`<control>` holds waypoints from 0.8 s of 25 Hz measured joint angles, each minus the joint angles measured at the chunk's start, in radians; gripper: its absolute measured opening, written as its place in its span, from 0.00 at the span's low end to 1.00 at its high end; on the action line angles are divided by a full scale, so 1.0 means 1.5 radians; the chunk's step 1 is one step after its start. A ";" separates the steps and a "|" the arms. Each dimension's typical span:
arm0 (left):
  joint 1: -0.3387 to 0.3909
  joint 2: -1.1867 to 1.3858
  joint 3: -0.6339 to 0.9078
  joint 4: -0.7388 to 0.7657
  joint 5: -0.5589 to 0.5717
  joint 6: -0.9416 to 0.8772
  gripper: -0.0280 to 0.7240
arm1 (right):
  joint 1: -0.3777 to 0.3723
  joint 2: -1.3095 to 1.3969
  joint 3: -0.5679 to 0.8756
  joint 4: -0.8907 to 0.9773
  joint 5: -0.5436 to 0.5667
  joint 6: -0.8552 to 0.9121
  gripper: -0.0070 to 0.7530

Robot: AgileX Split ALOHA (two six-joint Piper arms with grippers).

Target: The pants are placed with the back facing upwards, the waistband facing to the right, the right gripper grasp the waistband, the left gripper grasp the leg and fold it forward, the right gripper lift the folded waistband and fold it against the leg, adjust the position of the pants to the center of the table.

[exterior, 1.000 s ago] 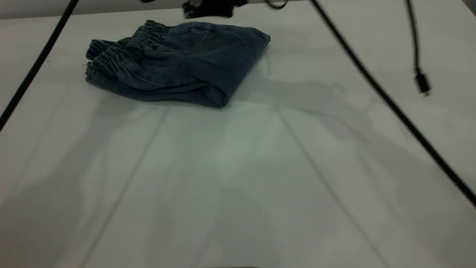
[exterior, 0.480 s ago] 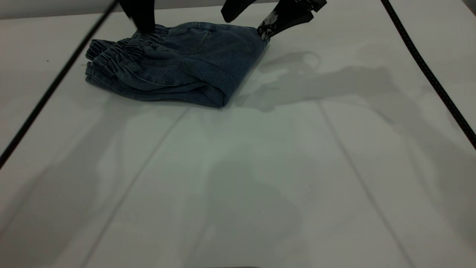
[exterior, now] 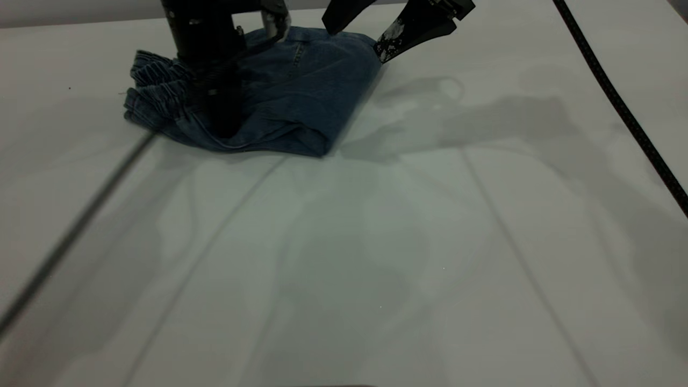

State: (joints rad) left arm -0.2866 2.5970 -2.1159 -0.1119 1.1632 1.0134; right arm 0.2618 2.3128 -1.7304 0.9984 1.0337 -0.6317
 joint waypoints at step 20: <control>-0.116 0.007 -0.150 0.075 0.006 -0.382 0.53 | -0.120 -0.049 -0.009 -0.043 0.023 -0.013 0.77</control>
State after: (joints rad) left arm -0.4607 2.6079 -2.3404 0.0000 1.1722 0.4407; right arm 0.0821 2.2396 -1.7442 0.9339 1.0675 -0.6514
